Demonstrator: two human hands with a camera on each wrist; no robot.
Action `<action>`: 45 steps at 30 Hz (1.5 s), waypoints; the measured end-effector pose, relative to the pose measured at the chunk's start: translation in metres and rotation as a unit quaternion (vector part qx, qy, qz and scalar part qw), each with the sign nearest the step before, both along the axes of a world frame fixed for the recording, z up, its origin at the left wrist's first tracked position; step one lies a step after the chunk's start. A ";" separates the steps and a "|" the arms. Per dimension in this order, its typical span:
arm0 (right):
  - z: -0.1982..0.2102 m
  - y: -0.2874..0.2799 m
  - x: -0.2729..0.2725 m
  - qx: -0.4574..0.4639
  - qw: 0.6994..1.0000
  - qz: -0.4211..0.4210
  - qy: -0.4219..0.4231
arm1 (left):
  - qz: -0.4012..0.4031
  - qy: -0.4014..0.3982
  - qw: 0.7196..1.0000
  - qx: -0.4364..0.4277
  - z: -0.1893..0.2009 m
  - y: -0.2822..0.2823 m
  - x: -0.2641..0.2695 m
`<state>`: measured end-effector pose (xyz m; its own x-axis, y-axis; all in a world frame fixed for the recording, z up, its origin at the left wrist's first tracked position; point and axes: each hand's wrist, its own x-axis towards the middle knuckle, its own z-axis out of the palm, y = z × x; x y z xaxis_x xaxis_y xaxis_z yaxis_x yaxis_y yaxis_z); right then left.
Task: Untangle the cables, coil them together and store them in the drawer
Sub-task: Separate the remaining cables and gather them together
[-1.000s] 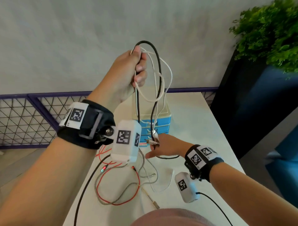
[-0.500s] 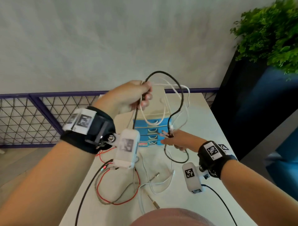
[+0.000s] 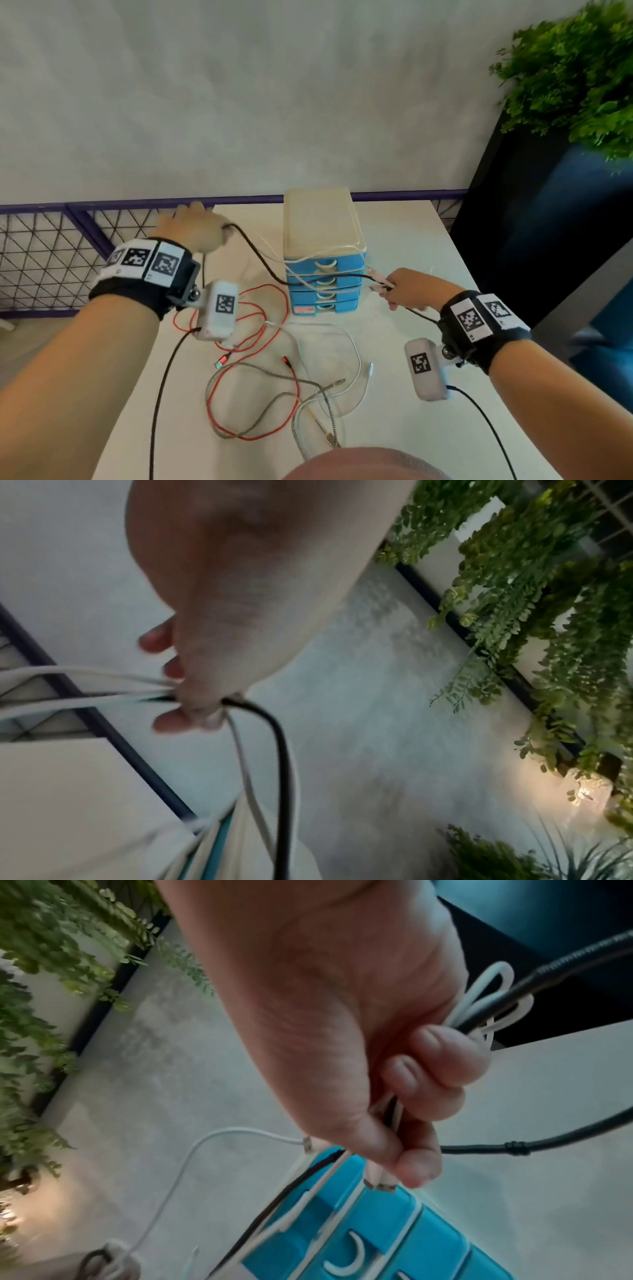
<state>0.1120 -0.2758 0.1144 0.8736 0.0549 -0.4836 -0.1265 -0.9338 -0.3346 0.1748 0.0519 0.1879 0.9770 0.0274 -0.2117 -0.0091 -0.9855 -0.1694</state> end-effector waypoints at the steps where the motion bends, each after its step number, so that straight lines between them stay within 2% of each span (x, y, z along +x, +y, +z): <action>1: 0.004 0.004 0.002 0.014 1.000 0.005 0.008 | 0.024 -0.074 0.997 0.004 0.002 0.002 0.004; 3: 0.015 0.015 0.002 0.064 0.997 0.013 0.032 | 0.040 -0.189 0.979 -0.063 -0.006 0.009 0.016; 4: 0.017 0.020 0.002 0.093 0.995 0.019 0.041 | 0.033 -0.206 0.971 -0.117 -0.012 0.012 0.021; 5: 0.020 0.023 0.002 0.120 0.991 0.018 0.047 | 0.025 -0.192 0.967 -0.165 -0.021 0.014 0.025; 7: 0.021 0.026 0.001 0.146 0.988 0.026 0.042 | 0.028 -0.105 0.974 -0.200 -0.040 0.015 0.026; 9: 0.018 0.024 0.002 0.153 0.987 0.021 0.038 | 0.060 -0.008 0.980 -0.187 -0.063 0.014 0.017; 11: 0.018 0.022 0.001 0.156 0.987 0.009 0.027 | 0.055 0.041 0.985 -0.159 -0.084 0.010 0.004; 14: 0.014 0.022 0.000 0.217 0.975 -0.041 0.038 | -0.037 0.079 0.975 -0.204 -0.104 -0.005 -0.022; 17: 0.013 0.028 -0.002 0.303 0.945 -0.114 0.040 | -0.147 0.170 0.932 -0.283 -0.121 -0.030 -0.052; 21: 0.016 0.035 -0.002 0.413 0.896 -0.161 -0.005 | -0.290 0.227 0.896 -0.248 -0.146 -0.069 -0.085; 23: 0.020 0.038 -0.002 0.441 0.883 -0.163 -0.015 | -0.321 0.221 0.890 -0.235 -0.155 -0.084 -0.097; 25: 0.023 0.040 -0.003 0.455 0.874 -0.169 -0.022 | -0.334 0.189 0.897 -0.218 -0.159 -0.097 -0.108; 28: 0.025 0.044 -0.002 0.458 0.869 -0.183 -0.040 | -0.340 0.085 0.918 -0.185 -0.160 -0.109 -0.121; 29: 0.025 0.045 -0.002 0.456 0.868 -0.190 -0.048 | -0.349 0.034 0.916 -0.195 -0.160 -0.111 -0.123; 31: 0.024 0.046 -0.001 0.456 0.863 -0.210 -0.062 | -0.392 -0.031 0.885 -0.248 -0.153 -0.114 -0.124; 33: 0.023 0.048 0.000 0.467 0.853 -0.223 -0.067 | -0.465 0.002 0.846 -0.260 -0.148 -0.116 -0.124; 35: 0.022 0.050 0.001 0.484 0.844 -0.220 -0.069 | -0.508 0.116 0.826 -0.214 -0.152 -0.117 -0.127; 37: 0.021 0.051 0.000 0.502 0.836 -0.208 -0.074 | -0.512 0.233 0.818 -0.120 -0.164 -0.117 -0.131; 39: 0.021 0.050 -0.001 0.517 0.831 -0.191 -0.075 | -0.512 0.269 0.813 -0.071 -0.176 -0.116 -0.135; 41: 0.022 0.046 -0.002 0.520 0.833 -0.175 -0.067 | -0.474 0.269 0.831 -0.115 -0.173 -0.116 -0.134; 43: 0.020 0.042 -0.004 0.516 0.841 -0.156 -0.038 | -0.403 0.263 0.847 -0.226 -0.156 -0.115 -0.126; 45: 0.018 0.042 -0.007 0.509 0.850 -0.135 0.008 | -0.355 0.203 0.854 -0.323 -0.130 -0.114 -0.110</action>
